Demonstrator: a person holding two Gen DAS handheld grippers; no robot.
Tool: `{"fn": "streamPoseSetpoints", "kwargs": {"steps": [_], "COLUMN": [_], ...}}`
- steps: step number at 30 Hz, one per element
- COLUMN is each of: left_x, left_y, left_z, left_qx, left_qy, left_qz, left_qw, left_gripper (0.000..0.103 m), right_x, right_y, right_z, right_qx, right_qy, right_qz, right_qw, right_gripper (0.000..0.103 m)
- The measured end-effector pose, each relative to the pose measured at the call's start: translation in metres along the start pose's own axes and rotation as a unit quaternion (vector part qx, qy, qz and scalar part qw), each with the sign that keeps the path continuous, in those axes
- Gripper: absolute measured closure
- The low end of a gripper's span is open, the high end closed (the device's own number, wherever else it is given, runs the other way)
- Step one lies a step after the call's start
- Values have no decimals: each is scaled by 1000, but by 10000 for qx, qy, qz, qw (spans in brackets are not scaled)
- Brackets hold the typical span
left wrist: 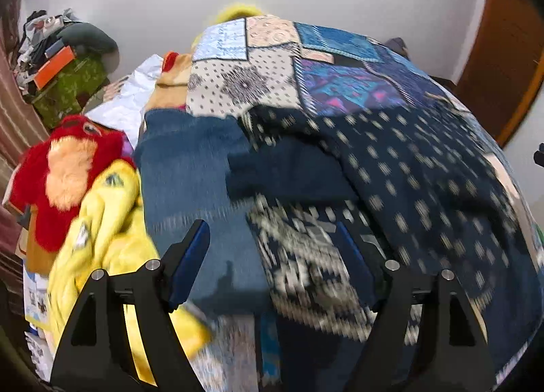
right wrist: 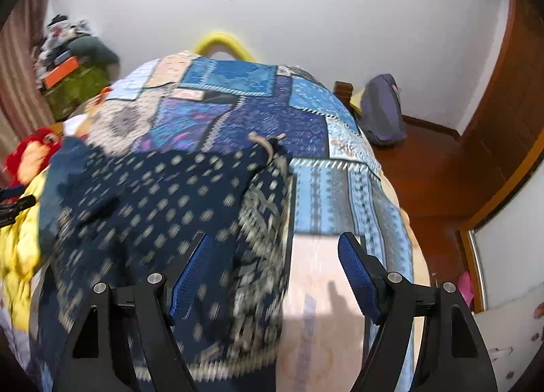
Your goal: Fold large clothes
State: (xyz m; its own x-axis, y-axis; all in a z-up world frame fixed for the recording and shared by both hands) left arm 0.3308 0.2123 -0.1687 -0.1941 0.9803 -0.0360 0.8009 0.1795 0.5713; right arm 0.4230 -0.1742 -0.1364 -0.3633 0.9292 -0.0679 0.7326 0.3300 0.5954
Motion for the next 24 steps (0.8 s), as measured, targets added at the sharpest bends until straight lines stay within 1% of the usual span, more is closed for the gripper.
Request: {"fn": "streamPoseSetpoints", "kwargs": {"steps": [3,4,6,7,12,14,16,19,21,22,23,24], "left_x": [-1,-1,-2,-3,-3,-2,-2,-6,-11,-11,-10,-8], "left_y": [-31,-42,-63,-75,-134,-156,-171,-190,-200,-202,-204,-206], "left_z": [-16,-19,-21,-22,-15,-7,-3,3,6,8,9,12], "left_qx": [155,218,354,443,917,1178,1305,1522,1568,1567,1570,1594], "left_qy": [-209,-259,-353,-404,-668,-811,-924,-1182,-1292,-1323,-1364,-1449], "left_qz": [1,-10,-60,-80,-254,-407,-555,-720,-814,-903,-1042,-1246], "left_qw": [9997,9994,9987,9982,9932,9889,9856,9786,9758,9746,9726,9686], "left_gripper": [26,26,26,26,26,26,26,26,26,26,26,26], "right_x": [8,11,13,16,21,21,23,27,28,28,28,28], "right_y": [-30,-44,-65,-82,-137,-158,-180,-202,-208,-211,-212,-212], "right_z": [-31,-41,-53,-59,-66,-65,-61,-57,-55,-55,-54,-54], "right_qx": [55,79,132,185,556,739,968,1107,1064,1001,961,928], "right_qy": [255,355,458,515,697,871,1131,1410,1605,1622,1634,1665], "right_qz": [-48,-33,-2,17,191,368,616,909,1056,1116,1155,1200], "right_qw": [9996,9993,9989,9985,9958,9928,9869,9796,9756,9753,9751,9743], "right_gripper": [27,27,27,27,27,27,27,27,26,26,26,26]}}
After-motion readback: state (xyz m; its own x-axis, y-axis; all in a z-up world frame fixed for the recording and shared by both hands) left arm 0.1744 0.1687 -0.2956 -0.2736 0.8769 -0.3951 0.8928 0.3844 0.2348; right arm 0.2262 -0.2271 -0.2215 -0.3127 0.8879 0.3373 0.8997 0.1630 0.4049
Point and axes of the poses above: each gripper's, at about its wrist camera, not at the fingertips, and z roughly the way its jaws point, x to its left, y to its top, the point moved 2 cm from there along z, roughly the way its jaws point, and after that the axes turned 4 degrees about -z, right-handed, at the moved point
